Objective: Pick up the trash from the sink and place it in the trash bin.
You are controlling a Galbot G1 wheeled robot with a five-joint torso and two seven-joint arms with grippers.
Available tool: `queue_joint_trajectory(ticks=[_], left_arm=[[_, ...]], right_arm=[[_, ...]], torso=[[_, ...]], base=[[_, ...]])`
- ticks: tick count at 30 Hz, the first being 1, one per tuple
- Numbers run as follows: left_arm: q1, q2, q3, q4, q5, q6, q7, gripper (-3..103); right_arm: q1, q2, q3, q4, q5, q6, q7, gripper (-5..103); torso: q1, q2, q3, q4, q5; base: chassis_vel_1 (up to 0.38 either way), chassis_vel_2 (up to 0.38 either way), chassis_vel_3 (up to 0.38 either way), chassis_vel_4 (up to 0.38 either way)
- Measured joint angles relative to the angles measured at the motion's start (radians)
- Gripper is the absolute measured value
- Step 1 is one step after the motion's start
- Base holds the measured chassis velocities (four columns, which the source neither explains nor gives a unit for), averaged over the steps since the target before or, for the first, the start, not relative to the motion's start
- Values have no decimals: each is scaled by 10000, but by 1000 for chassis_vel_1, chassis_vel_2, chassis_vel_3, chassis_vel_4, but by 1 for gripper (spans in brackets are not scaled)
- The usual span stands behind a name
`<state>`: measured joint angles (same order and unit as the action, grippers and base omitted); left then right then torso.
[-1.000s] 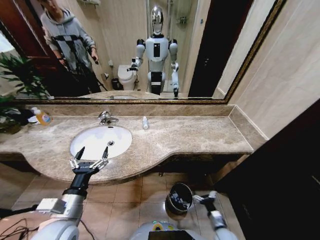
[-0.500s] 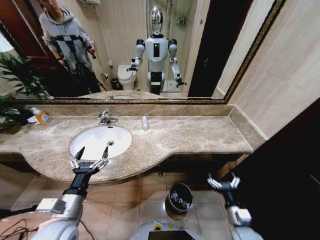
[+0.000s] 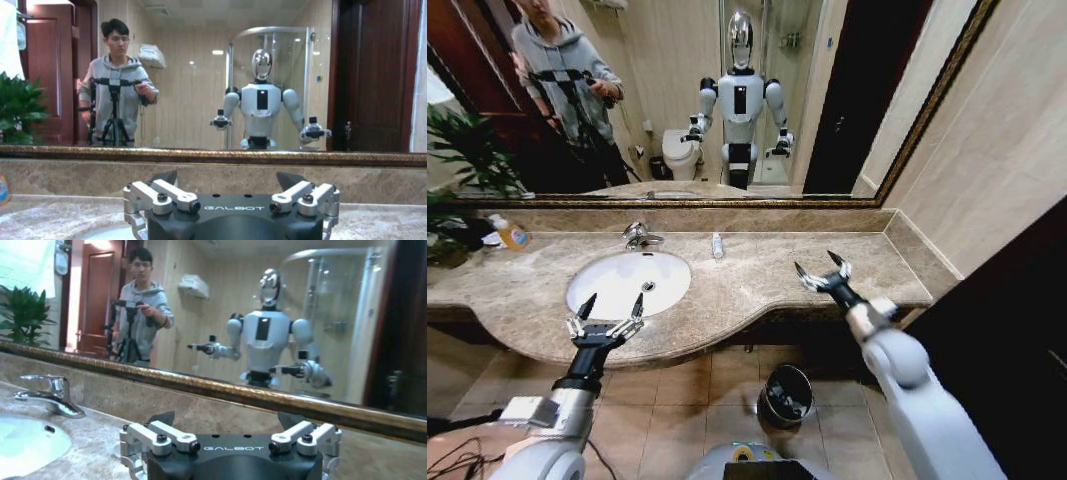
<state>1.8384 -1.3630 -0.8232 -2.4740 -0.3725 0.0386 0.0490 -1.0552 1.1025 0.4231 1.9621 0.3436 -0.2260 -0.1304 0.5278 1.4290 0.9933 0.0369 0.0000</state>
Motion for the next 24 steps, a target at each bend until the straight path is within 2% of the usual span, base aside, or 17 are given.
queue_joint_trajectory(ticks=[1, 4, 5, 8, 9, 13, 15, 18, 20, 21, 24], left_arm=[[0, 0, 0, 0, 0, 0, 0, 100], [1, 1, 0, 1, 0, 0, -2, 100], [1, 1, 0, 1, 0, 0, -2, 100], [1, 0, -1, 0, 0, 0, -2, 100], [1, 0, -1, 0, 0, 0, -2, 100], [1, 1, -1, 0, 0, 0, -4, 100], [1, 0, -2, 0, 0, 0, -3, 100], [1, 1, 0, 0, 0, 0, -1, 100], [0, 0, -1, 0, 0, 0, -1, 100], [0, 0, -1, 0, 0, 0, -1, 100], [0, 1, 0, 0, 0, 0, -2, 100]], right_arm=[[0, 0, 0, 0, 0, 0, 0, 100], [1969, 29, -1814, -1716, 311, -588, 544, 100], [1969, 29, -1814, -1716, 311, -588, 544, 100], [3450, 250, -3201, -2700, 239, -934, 1011, 100], [3450, 250, -3201, -2700, 239, -934, 1011, 100], [4721, 639, -4962, -3542, 150, -1101, 1605, 100], [4933, 761, -5275, -3732, 99, -1092, 1668, 100], [5298, 1173, -5738, -4225, 3, -1087, 1823, 100], [5681, 1795, -6144, -4961, -77, -1063, 2173, 100], [5681, 1795, -6144, -4961, -77, -1063, 2173, 100], [6213, 2742, -6620, -5907, -6, -1066, 2983, 100]], torso=[[0, 0, 0, 0, 0], [-1, 0, 1, -1, 2], [-1, 0, 1, -1, 2], [0, 0, 0, 1, -3], [0, 0, 0, 1, -3], [-1, 0, -1, 0, -3], [-1, 0, -1, 1, -3], [-2, 0, -2, -1, -4], [-2, 0, -1, -1, -3], [-2, 0, -1, -1, -3], [-2, 0, -2, -1, -6]], base=[[0, 0, 0, 0], [0, 0, 0, 0], [0, 0, 0, 0], [0, 0, 0, 0], [0, 0, 0, 0], [0, 0, 0, 0], [0, 0, 0, 0], [0, 0, 0, 0], [0, 0, 0, 0], [0, 0, 0, 0], [0, 0, 0, 0]])
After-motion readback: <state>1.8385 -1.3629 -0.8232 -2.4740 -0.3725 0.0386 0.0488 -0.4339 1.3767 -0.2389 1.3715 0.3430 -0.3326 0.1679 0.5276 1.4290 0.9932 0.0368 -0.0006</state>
